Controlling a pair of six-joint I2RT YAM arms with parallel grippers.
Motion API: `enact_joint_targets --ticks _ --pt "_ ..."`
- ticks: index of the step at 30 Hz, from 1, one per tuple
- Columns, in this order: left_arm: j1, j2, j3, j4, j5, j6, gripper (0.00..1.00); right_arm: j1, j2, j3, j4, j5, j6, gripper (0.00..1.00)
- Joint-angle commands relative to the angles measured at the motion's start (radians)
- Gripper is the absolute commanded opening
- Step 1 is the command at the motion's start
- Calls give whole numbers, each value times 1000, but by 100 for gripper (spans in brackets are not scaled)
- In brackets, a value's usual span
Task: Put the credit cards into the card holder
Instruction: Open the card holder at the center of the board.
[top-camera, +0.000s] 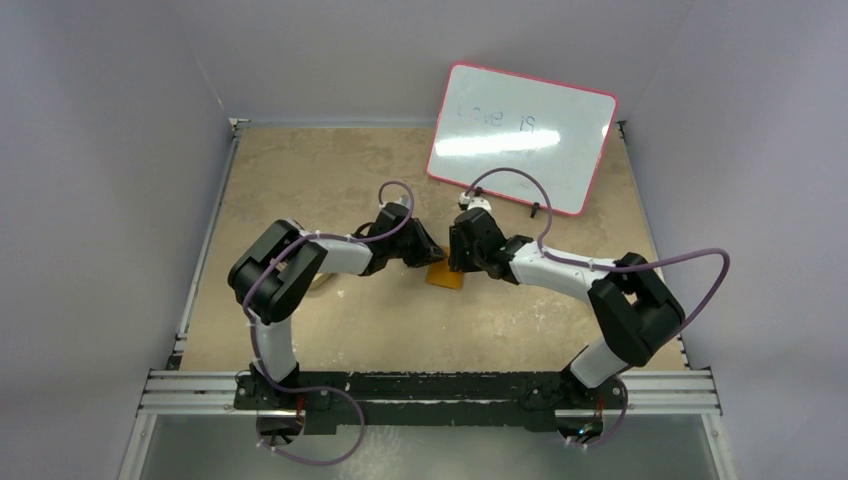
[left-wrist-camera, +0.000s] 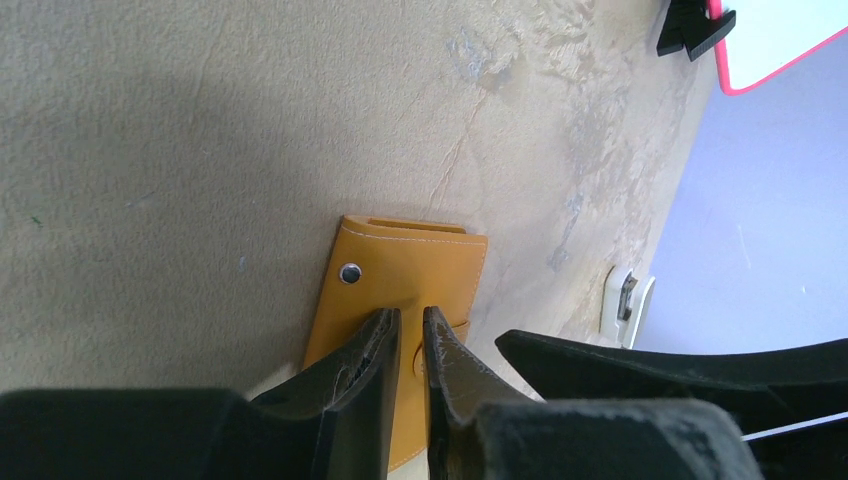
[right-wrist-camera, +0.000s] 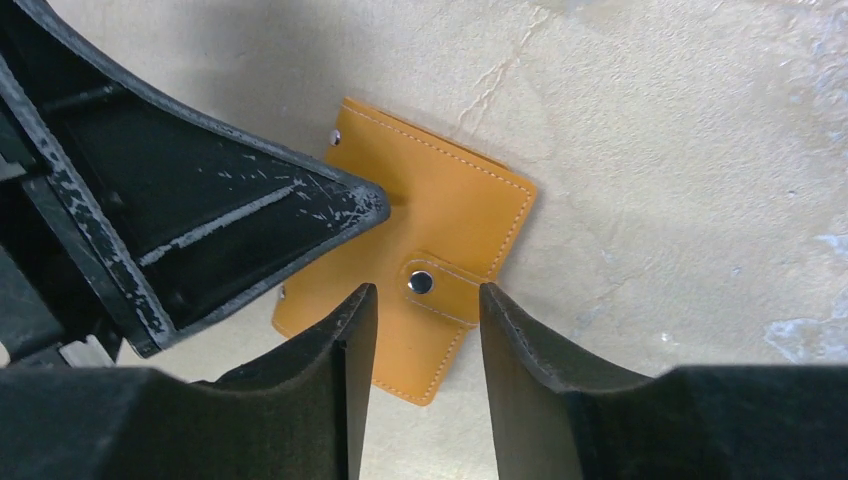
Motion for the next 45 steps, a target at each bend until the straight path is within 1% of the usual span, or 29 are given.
enact_joint_targets --ticks 1,7,10,12,13,15,16,17,19,21,23,27,32,37,42,45 --pt "9 23 -68 -138 -133 20 16 18 28 65 -61 30 83 46" --pt "10 10 -71 -139 -135 15 16 21 107 103 -117 85 104 50" --pt "9 12 -79 -135 -134 13 16 30 143 108 -123 92 99 50" --pt "9 15 -80 -134 -135 14 16 38 176 108 -165 138 118 50" --pt "10 17 -79 -133 -136 13 16 38 190 137 -181 155 124 50" --pt "10 18 -80 -132 -134 12 16 38 207 139 -184 176 119 48" --pt "10 19 -80 -131 -134 13 16 38 216 140 -184 186 116 46" --pt "10 20 -79 -131 -136 14 15 38 223 141 -188 197 114 42" --pt "10 25 -76 -136 -137 19 15 38 233 141 -203 221 125 28" --pt "9 32 -70 -147 -140 28 15 38 234 136 -216 233 127 17" --pt "9 38 -67 -157 -148 36 16 38 228 131 -228 255 129 11" --pt "11 52 -61 -193 -176 61 15 37 207 123 -236 286 131 8" --pt "11 69 -62 -216 -200 83 15 24 168 83 -224 293 145 10" --pt "13 70 -67 -240 -234 100 15 -31 92 31 -178 244 126 9" --pt "17 84 -60 -253 -248 110 15 -141 -22 -58 -70 80 95 7" --pt "18 87 -56 -251 -243 112 15 -155 -49 -76 -34 27 69 7"
